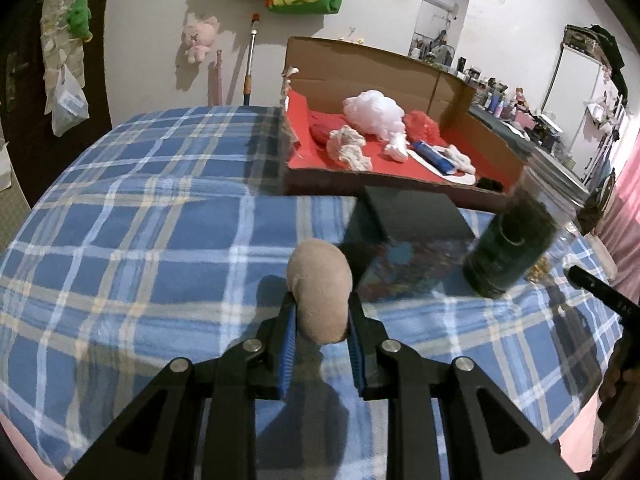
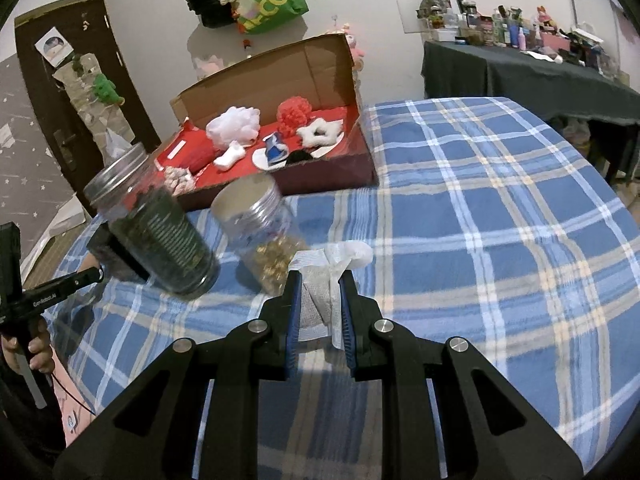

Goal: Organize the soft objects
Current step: 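Carry the tan sponge with the left tool while the right tool carries the white tissue to the box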

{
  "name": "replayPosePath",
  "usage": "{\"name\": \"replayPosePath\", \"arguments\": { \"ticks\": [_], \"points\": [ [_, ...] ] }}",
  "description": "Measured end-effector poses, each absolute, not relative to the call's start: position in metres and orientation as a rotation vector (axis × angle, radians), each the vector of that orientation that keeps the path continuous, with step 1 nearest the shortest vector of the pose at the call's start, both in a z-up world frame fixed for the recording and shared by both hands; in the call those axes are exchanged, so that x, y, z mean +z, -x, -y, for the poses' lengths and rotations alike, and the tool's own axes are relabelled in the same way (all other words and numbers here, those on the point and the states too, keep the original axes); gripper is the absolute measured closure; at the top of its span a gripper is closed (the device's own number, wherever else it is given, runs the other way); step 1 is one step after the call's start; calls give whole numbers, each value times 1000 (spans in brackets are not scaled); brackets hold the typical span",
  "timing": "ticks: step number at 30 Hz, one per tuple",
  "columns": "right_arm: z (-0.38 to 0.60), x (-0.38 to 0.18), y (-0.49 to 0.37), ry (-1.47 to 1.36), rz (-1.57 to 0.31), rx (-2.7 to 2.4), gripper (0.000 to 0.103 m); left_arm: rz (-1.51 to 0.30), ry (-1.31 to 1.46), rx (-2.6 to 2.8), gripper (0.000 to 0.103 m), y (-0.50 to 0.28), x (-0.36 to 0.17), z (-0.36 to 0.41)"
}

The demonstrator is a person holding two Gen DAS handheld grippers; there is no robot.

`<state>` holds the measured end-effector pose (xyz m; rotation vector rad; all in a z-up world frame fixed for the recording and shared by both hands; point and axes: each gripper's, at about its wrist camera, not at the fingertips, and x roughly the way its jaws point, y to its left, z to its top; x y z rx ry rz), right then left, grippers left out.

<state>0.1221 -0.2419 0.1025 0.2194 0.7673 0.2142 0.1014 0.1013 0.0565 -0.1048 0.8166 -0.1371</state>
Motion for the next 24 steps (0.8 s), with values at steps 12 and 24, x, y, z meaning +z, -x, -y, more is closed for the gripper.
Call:
{"name": "replayPosePath", "arguments": {
  "ticks": [12, 24],
  "points": [
    [250, 115, -163, -151, -747, 234, 86, -808, 33, -195, 79, -144, 65, -112],
    [249, 122, -193, -145, -754, 321, 86, -790, -41, -310, 79, -169, 74, -106]
  ]
}}
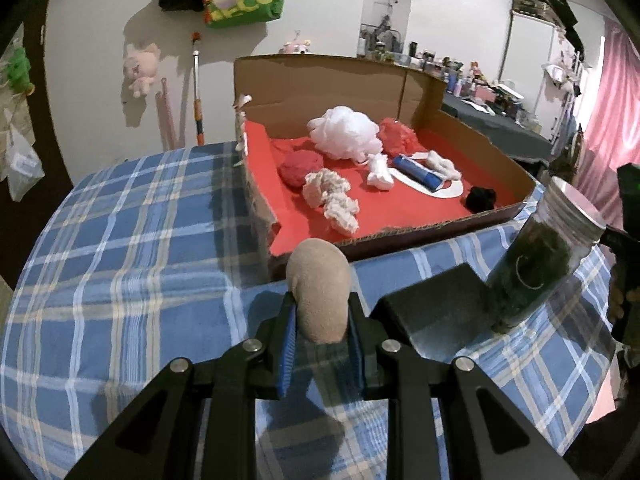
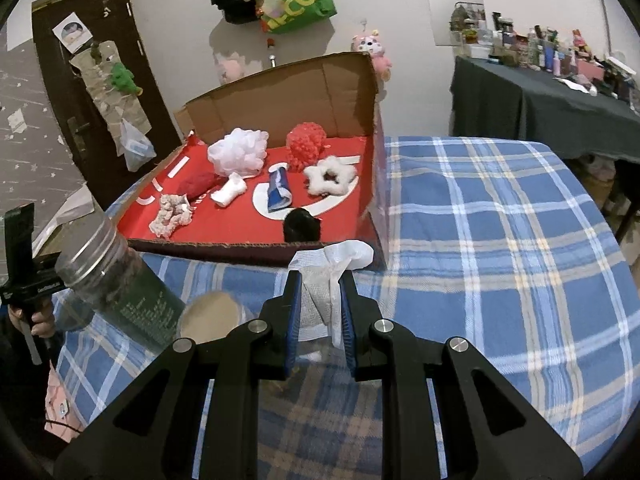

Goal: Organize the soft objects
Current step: 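Carry the tan sponge with the left tool while the right tool carries the white tissue to the box, then open both tools to release the tan sponge and white tissue inside the box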

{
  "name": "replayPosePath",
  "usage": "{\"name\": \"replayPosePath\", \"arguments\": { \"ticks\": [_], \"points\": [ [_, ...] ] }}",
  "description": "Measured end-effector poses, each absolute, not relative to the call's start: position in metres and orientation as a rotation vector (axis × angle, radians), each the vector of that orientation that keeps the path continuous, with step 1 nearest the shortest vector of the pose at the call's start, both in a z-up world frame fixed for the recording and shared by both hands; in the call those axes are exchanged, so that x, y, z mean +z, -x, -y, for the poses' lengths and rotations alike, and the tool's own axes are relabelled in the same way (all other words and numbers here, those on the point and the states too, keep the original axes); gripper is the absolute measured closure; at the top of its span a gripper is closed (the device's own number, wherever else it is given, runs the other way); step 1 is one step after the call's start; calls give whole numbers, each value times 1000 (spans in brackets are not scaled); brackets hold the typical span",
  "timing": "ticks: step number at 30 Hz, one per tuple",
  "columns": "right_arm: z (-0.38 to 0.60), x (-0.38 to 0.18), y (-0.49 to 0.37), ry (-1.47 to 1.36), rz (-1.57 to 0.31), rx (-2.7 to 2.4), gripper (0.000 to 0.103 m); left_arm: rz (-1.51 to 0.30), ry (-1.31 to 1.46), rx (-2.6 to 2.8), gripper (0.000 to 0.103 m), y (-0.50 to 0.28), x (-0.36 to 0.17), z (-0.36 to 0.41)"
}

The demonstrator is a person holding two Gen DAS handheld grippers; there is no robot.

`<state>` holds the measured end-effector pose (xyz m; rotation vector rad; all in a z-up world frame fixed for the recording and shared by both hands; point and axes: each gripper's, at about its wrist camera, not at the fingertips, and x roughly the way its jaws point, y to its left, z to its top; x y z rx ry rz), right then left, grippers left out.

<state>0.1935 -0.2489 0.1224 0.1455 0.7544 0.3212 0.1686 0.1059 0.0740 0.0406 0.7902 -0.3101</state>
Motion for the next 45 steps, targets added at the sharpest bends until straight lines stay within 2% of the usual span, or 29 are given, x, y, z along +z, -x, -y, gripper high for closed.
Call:
{"name": "replayPosePath", "arguments": {
  "ticks": [14, 23, 37, 45],
  "points": [
    [230, 133, -233, -132, -804, 481, 86, -774, -61, -399, 79, -191, 96, -102],
    [196, 144, -280, -98, -887, 637, 86, -817, -81, -506, 79, -225, 114, -68],
    [142, 116, -348, 57, -1156, 670, 85, -1077, -128, -564, 76, -297, 88, 1],
    [131, 102, -362, 101, -1227, 643, 85, -1159, -155, -545, 73, -313, 74, 20]
  ]
}}
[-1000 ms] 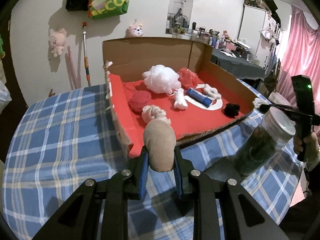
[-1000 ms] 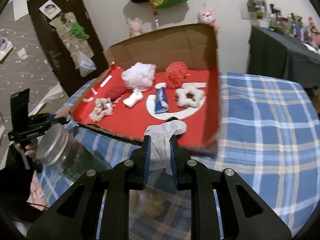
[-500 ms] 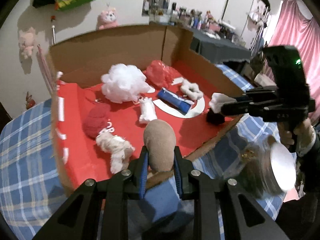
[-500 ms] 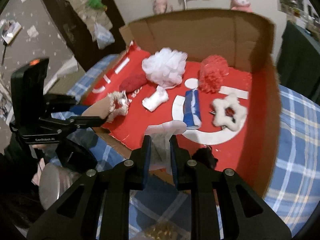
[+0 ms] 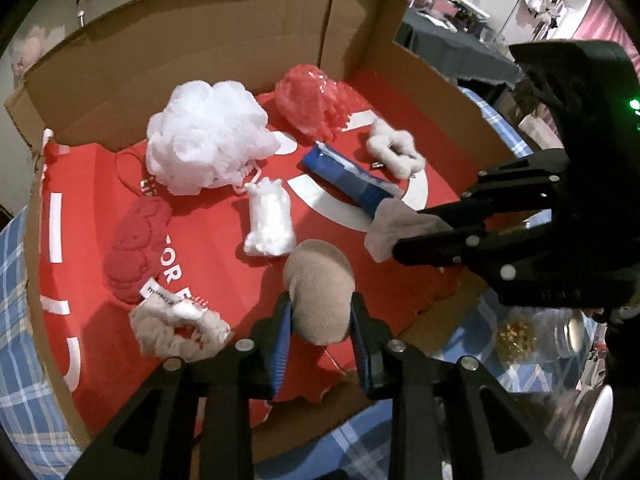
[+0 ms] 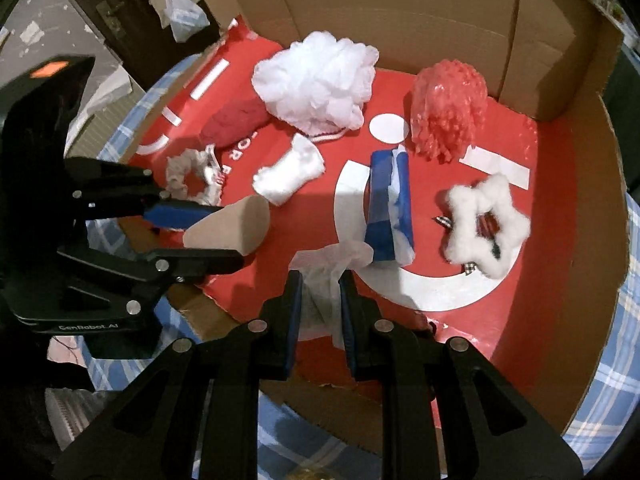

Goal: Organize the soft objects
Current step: 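Open both tools to release the tan sponge and white tissue inside the box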

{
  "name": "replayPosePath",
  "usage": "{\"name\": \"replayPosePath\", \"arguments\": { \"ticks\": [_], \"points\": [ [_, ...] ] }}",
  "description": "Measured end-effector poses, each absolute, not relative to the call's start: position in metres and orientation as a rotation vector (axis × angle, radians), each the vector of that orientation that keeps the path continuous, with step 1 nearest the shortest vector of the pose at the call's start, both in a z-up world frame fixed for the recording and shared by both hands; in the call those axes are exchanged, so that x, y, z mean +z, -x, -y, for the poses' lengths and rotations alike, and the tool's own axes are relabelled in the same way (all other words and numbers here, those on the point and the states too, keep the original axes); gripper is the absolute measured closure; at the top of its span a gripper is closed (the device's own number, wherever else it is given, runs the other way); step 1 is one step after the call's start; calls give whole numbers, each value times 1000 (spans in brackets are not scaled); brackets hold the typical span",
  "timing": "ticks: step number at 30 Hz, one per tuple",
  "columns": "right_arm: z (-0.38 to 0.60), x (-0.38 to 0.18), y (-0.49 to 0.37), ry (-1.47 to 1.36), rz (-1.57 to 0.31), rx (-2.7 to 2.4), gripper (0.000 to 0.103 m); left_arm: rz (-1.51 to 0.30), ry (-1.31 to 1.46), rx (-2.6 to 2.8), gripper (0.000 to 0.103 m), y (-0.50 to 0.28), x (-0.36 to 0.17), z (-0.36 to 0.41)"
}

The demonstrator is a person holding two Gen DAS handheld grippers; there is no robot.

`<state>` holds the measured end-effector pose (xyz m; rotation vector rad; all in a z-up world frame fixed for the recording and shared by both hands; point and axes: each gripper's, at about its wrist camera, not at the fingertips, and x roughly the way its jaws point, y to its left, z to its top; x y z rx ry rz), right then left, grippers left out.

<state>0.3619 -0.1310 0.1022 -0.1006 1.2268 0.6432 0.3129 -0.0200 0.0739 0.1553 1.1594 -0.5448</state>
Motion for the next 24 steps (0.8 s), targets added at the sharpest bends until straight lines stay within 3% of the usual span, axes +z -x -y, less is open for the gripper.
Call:
{"name": "replayPosePath", "arguments": {
  "ticks": [14, 17, 24],
  "points": [
    [125, 97, -376, 136, -1303, 622, 85, -1206, -181, -499, 66, -327, 62, 25],
    [121, 96, -378, 136, -1305, 619, 83, -1211, -175, -492, 60, -330, 60, 26],
    [119, 95, -380, 142, -1304, 610, 72, -1209, -174, -483, 52, -334, 57, 28]
  ]
}}
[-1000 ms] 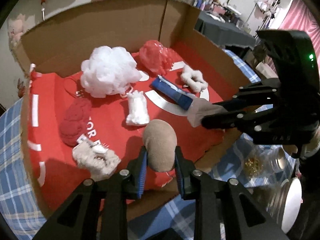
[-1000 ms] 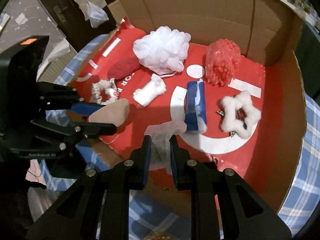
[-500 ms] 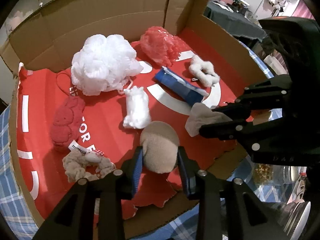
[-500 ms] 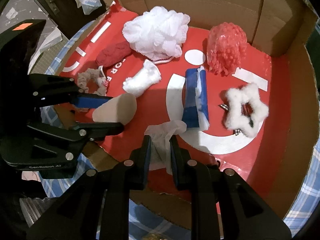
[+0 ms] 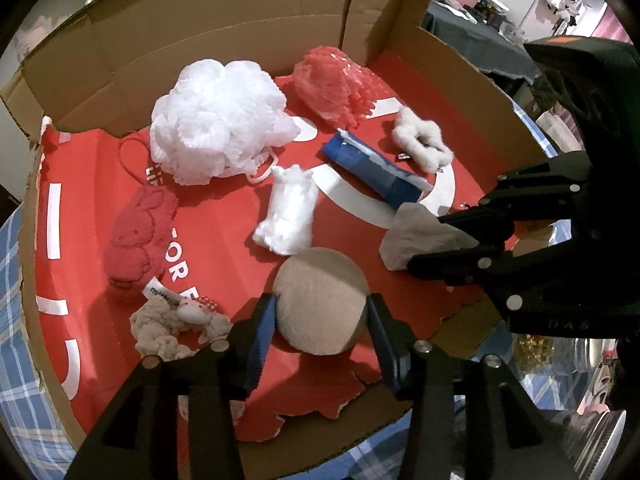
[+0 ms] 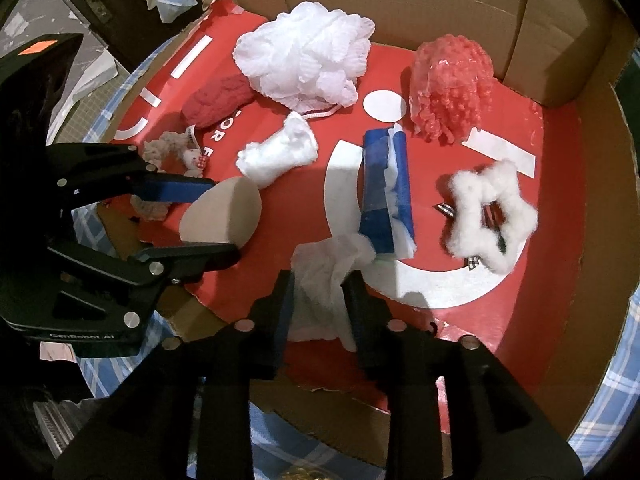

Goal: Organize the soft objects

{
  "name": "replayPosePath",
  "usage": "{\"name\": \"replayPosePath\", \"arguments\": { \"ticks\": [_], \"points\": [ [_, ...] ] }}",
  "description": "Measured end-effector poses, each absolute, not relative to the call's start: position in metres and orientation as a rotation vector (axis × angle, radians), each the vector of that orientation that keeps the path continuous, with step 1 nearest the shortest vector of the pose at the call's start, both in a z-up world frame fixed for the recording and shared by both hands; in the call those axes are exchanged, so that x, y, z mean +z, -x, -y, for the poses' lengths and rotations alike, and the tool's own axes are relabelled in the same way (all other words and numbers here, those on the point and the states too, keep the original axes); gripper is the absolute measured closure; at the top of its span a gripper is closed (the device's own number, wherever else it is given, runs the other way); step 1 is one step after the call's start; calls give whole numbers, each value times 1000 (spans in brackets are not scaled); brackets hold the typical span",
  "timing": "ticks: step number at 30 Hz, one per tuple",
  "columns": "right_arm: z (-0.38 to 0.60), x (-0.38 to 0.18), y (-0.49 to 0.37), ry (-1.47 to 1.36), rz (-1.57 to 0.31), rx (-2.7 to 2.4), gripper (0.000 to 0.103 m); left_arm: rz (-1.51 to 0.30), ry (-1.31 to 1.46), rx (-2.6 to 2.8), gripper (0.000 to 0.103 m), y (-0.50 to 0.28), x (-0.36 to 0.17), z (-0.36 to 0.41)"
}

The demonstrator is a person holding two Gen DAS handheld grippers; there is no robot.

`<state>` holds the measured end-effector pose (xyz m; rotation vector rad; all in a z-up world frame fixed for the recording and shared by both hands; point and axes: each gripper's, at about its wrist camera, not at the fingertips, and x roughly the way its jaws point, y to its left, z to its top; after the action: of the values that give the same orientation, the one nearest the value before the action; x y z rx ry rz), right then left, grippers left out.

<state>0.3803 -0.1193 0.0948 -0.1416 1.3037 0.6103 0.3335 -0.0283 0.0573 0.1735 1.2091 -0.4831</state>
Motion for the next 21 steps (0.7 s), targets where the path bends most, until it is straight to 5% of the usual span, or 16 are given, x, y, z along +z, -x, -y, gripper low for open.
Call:
{"name": "replayPosePath", "arguments": {
  "ticks": [3, 21],
  "points": [
    [122, 100, -381, 139, -1287, 601, 44, -1205, -168, -482, 50, -333, 58, 29],
    [157, 149, -347, 24, -1195, 388, 29, -1077, -92, -339, 10, -306, 101, 4]
  ]
}}
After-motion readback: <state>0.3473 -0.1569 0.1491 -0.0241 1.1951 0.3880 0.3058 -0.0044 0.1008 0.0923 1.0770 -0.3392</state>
